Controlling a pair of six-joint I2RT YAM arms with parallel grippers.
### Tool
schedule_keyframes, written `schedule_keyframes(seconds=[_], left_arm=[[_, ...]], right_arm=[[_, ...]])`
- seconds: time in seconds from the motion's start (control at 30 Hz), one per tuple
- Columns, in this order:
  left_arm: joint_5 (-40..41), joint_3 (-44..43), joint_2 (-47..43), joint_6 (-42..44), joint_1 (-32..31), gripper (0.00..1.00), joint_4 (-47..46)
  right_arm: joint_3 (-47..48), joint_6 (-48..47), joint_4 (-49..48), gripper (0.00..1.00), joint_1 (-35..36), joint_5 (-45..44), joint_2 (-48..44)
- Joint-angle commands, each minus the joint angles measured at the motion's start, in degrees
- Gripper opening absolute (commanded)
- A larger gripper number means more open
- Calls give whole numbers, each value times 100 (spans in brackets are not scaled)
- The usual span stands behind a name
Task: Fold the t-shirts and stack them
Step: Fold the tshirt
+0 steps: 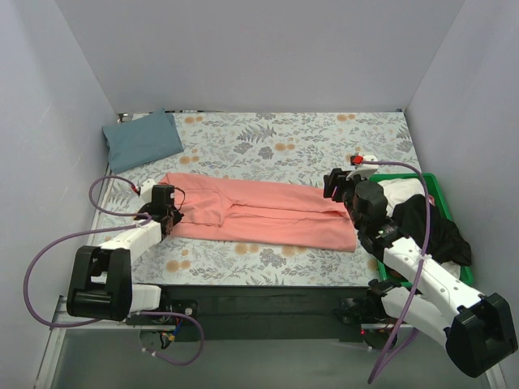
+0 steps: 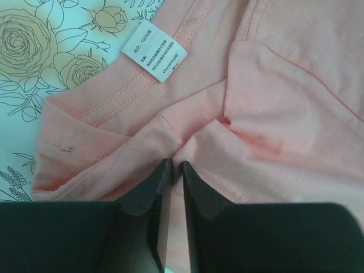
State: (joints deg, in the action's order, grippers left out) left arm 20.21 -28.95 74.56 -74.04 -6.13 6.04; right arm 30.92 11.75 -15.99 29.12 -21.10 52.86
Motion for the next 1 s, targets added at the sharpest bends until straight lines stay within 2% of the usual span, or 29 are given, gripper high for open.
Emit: schedule_keyframes(seconds=[0.0, 0.13, 0.53, 0.97], left_arm=[[194, -137, -56, -32, 33, 10, 81], [177, -94, -135, -23, 33, 0, 55], [-113, 100, -1066, -365, 33, 0, 301], [-596, 293, -1875, -945, 33, 0, 1030]], right_arm=[[-7, -32, -124, 64, -73, 45, -4], [20, -23, -124, 64, -91, 98, 93], [72, 20, -124, 65, -109, 291, 110], [-33, 82, -115, 65, -109, 458, -83]])
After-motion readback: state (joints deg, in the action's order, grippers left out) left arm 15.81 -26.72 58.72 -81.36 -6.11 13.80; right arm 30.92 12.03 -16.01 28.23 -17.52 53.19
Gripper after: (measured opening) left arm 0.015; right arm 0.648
